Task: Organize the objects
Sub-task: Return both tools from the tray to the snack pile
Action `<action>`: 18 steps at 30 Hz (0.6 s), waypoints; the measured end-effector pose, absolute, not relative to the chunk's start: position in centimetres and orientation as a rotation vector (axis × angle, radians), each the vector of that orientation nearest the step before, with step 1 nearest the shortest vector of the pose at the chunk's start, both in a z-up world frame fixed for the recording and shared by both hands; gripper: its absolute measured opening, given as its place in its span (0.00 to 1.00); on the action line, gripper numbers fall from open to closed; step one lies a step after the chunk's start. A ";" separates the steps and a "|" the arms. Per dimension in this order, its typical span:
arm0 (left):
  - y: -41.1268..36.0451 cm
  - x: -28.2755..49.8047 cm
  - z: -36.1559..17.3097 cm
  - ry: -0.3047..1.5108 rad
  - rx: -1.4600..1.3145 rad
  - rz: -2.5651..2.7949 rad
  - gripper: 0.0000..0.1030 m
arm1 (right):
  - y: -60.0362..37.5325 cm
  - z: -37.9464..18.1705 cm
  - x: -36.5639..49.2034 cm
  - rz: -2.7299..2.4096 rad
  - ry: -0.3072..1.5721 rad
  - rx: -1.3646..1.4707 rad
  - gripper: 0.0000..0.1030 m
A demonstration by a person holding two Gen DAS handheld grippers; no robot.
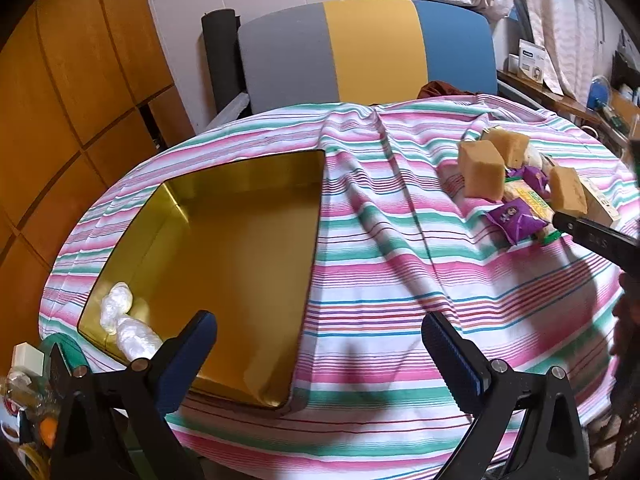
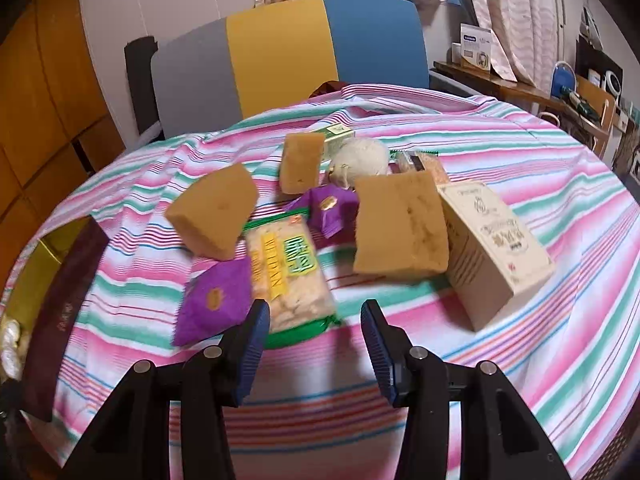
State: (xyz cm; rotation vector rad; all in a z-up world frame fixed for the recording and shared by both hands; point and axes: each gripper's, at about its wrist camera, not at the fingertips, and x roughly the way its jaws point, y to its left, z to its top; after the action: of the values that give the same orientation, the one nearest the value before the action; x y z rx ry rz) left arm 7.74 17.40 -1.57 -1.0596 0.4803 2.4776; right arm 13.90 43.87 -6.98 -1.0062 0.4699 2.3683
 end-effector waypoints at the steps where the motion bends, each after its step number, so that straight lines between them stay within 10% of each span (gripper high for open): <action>1: 17.5 7.8 -1.6 0.486 -1.059 2.475 1.00 | 44.1 -7.2 13.8 2.370 0.461 -1.008 0.46; 18: 19.8 8.7 -2.3 0.574 -1.072 2.438 1.00 | 44.0 -9.3 8.9 2.443 0.358 -1.127 0.58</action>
State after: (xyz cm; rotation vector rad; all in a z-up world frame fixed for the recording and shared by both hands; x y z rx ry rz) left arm 8.72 19.81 -2.26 -1.0721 0.5744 2.4377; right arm 8.89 44.03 -9.34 -1.1270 0.3581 2.4429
